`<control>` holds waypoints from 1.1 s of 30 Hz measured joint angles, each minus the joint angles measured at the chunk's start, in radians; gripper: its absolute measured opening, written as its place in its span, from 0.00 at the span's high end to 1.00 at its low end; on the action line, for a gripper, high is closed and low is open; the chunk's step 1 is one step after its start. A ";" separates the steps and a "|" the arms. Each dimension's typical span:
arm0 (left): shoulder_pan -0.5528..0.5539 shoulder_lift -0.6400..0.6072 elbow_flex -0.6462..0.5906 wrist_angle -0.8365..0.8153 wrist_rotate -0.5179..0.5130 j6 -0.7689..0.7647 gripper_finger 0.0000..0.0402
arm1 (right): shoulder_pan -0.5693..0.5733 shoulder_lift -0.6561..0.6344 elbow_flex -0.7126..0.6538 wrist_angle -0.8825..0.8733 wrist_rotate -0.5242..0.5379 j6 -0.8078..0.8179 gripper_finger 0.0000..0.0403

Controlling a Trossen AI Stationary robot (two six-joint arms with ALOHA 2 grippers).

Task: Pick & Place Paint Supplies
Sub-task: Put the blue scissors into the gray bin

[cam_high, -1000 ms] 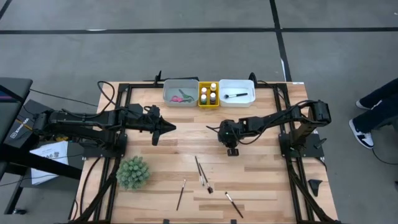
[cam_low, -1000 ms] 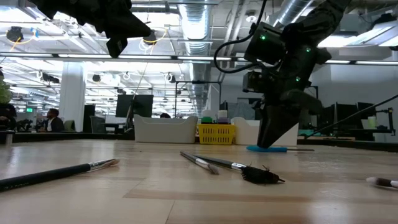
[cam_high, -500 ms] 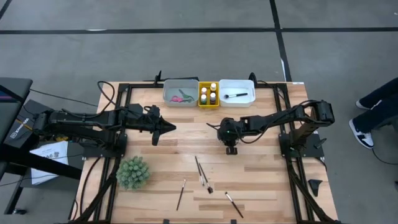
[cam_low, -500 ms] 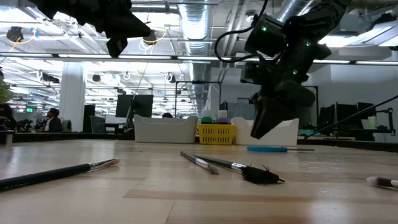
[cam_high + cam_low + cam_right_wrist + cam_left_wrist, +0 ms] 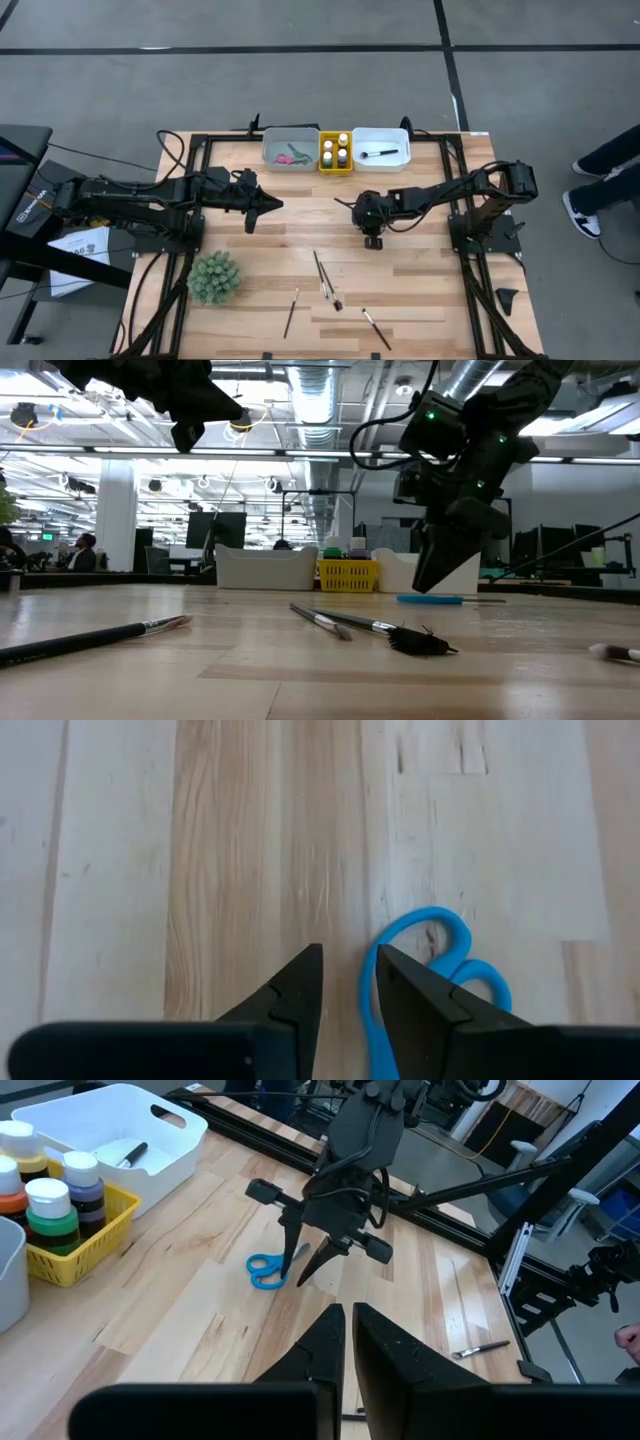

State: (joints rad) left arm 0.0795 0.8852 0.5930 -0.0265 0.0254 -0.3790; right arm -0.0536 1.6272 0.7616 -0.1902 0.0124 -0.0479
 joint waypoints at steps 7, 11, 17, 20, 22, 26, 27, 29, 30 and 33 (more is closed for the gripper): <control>0.000 0.000 0.000 0.000 0.000 0.000 0.96 | 0.000 0.000 0.000 0.005 0.019 -0.001 0.77; 0.000 0.000 0.000 0.000 0.000 -0.001 0.96 | -0.002 0.016 -0.001 0.001 0.021 0.005 0.77; 0.000 0.000 0.000 0.006 0.000 -0.001 0.96 | -0.002 0.015 0.000 0.002 0.040 0.012 0.77; 0.000 0.000 0.000 0.005 0.000 -0.001 0.96 | -0.002 0.015 0.000 0.002 0.040 0.015 0.77; 0.000 0.000 0.000 0.005 0.000 -0.001 0.96 | -0.002 0.015 0.000 -0.001 0.040 0.022 0.77; 0.000 0.000 0.000 0.005 0.000 -0.001 0.96 | -0.002 0.015 0.000 -0.008 0.037 0.023 0.77; 0.000 0.000 0.000 0.005 0.000 -0.001 0.96 | -0.002 0.015 0.000 -0.008 0.037 0.023 0.77; 0.000 0.000 0.000 0.005 0.000 -0.001 0.96 | -0.002 0.015 0.000 -0.008 0.037 0.023 0.77; 0.000 0.000 0.000 0.005 0.000 -0.001 0.96 | -0.002 0.015 0.000 -0.007 0.037 0.023 0.77; 0.000 0.000 0.000 0.005 0.000 -0.001 0.96 | -0.001 0.015 0.000 -0.008 0.037 0.023 0.77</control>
State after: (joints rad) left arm 0.0795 0.8852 0.5930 -0.0216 0.0257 -0.3801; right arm -0.0549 1.6424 0.7616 -0.1978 0.0493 -0.0254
